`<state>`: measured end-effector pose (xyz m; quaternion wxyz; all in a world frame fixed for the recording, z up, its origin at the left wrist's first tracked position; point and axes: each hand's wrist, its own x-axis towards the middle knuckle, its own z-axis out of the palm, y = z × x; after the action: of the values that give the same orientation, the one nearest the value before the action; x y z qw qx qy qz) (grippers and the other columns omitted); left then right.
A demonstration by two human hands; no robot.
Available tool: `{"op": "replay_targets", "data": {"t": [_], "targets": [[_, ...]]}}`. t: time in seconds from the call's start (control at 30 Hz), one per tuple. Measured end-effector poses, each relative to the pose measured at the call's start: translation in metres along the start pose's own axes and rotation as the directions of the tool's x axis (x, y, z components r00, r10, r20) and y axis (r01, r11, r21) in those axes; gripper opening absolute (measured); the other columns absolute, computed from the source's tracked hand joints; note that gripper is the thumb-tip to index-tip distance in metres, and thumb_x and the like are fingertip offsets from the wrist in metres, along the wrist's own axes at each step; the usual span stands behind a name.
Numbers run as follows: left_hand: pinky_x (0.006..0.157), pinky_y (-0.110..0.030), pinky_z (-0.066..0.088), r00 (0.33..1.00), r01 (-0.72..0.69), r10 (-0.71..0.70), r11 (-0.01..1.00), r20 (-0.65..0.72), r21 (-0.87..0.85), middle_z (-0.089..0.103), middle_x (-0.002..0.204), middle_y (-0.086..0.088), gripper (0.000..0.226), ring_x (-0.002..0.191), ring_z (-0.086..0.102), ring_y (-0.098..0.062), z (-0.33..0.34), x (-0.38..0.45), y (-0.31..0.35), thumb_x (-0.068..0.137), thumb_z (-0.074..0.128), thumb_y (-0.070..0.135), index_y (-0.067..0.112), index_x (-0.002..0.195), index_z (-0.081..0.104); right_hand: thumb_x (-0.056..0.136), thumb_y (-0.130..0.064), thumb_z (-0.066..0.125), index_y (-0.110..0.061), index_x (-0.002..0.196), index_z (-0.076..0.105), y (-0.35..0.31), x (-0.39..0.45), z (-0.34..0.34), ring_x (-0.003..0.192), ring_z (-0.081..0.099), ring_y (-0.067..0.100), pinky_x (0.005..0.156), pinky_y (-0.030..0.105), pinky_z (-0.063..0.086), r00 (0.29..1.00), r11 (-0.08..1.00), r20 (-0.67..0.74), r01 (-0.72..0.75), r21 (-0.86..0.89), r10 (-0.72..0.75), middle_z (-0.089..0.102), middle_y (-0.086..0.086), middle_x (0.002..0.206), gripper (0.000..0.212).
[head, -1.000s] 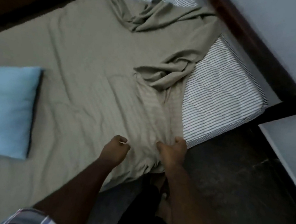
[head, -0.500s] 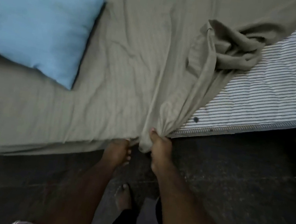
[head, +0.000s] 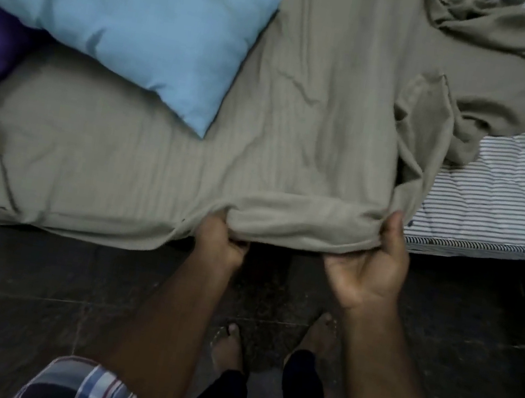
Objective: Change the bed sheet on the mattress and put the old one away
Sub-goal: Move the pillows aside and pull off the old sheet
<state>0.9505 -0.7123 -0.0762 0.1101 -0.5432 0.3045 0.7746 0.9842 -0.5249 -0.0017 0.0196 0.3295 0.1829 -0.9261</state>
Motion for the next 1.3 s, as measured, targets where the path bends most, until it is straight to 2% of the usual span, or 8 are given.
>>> {"op": "replay_targets", "data": {"t": [0.13,0.27,0.4,0.57,0.73,0.97,1.13,1.3], "targets": [[0.081,-0.035,0.052,0.85,-0.527,0.44,0.697,0.292,0.485,0.067,0.091,-0.007,0.014,0.09,0.063,-0.025,-0.004,-0.059,0.001,0.098,0.049,0.012,0.014,0.091,0.061,0.078,-0.056,0.074,-0.015,0.121,0.071,0.061,-0.005,0.001,0.12,0.063,0.025,0.11,0.047,0.045,0.978,0.927,-0.071,-0.206,-0.313,0.194,0.066,0.011,0.13,0.06],[0.078,-0.037,0.054,0.667,-0.744,0.456,0.351,0.59,0.569,0.07,0.079,-0.002,0.026,0.08,0.066,-0.02,-0.005,-0.094,-0.002,0.081,0.053,0.041,0.018,0.083,0.066,0.087,-0.034,0.068,-0.008,0.096,0.067,0.103,-0.003,0.04,0.083,0.069,0.019,0.089,0.032,0.053,0.932,0.866,-0.137,-0.361,-0.346,0.334,0.068,0.012,0.085,0.028],[0.075,-0.04,0.049,0.858,-0.494,0.49,0.699,0.157,0.517,0.067,0.074,-0.003,0.045,0.078,0.061,-0.025,-0.045,-0.069,0.061,0.072,0.056,0.062,0.019,0.071,0.069,0.096,-0.016,0.046,0.003,0.109,0.066,0.1,0.008,0.082,0.069,0.073,0.022,0.054,0.027,0.058,0.943,0.837,-0.149,-0.333,-0.434,0.298,0.075,0.014,0.087,0.031],[0.092,-0.053,0.053,1.0,-0.011,0.011,1.0,0.007,0.018,0.04,0.14,-0.002,0.078,0.125,0.051,-0.036,-0.085,-0.042,0.116,0.086,0.058,0.071,0.025,0.147,0.04,0.068,-0.014,0.064,-0.012,0.079,0.076,0.062,-0.002,0.105,0.062,0.068,0.016,0.049,0.02,0.051,0.998,0.995,0.017,-0.056,-0.087,0.057,0.072,0.004,0.081,0.016],[0.056,-0.028,0.056,0.962,-0.21,0.224,0.973,0.158,-0.1,0.072,0.105,-0.009,0.051,0.069,0.067,-0.016,-0.039,-0.035,0.156,0.099,0.052,0.005,0.027,0.144,0.043,0.097,-0.04,0.056,-0.019,0.112,0.064,0.072,0.018,0.076,0.106,0.061,0.028,0.106,0.047,0.045,0.966,0.924,-0.243,-0.168,-0.343,0.086,0.063,0.011,0.128,0.028],[0.083,-0.032,0.051,0.88,-0.469,0.401,0.65,0.255,0.597,0.067,0.118,-0.01,0.056,0.09,0.063,-0.015,-0.02,-0.043,0.146,0.091,0.062,0.008,0.018,0.145,0.048,0.099,-0.027,0.06,-0.018,0.13,0.057,0.118,0.028,0.061,0.122,0.059,0.024,0.083,0.034,0.049,0.966,0.749,-0.241,-0.231,-0.621,0.097,0.061,0.005,0.135,0.033],[0.105,-0.036,0.046,0.871,-0.419,0.467,0.539,0.155,0.731,0.055,0.139,-0.009,0.06,0.118,0.059,-0.023,-0.053,-0.018,0.163,0.089,0.065,0.011,0.014,0.145,0.045,0.093,-0.013,0.065,-0.019,0.125,0.054,0.145,0.038,0.08,0.1,0.068,0.017,0.065,0.028,0.054,0.988,0.641,-0.153,-0.124,-0.758,0.01,0.07,0.002,0.118,0.035],[0.084,-0.027,0.044,0.872,-0.36,0.487,0.561,0.054,0.746,0.064,0.114,-0.008,0.058,0.099,0.061,-0.024,-0.06,0.01,0.189,0.088,0.066,0.015,0.009,0.142,0.047,0.09,-0.008,0.07,-0.025,0.156,0.026,0.163,0.067,0.09,0.105,0.059,0.011,0.086,0.037,0.049,0.994,0.549,-0.102,-0.067,-0.833,-0.034,0.06,-0.006,0.129,0.081]]}}
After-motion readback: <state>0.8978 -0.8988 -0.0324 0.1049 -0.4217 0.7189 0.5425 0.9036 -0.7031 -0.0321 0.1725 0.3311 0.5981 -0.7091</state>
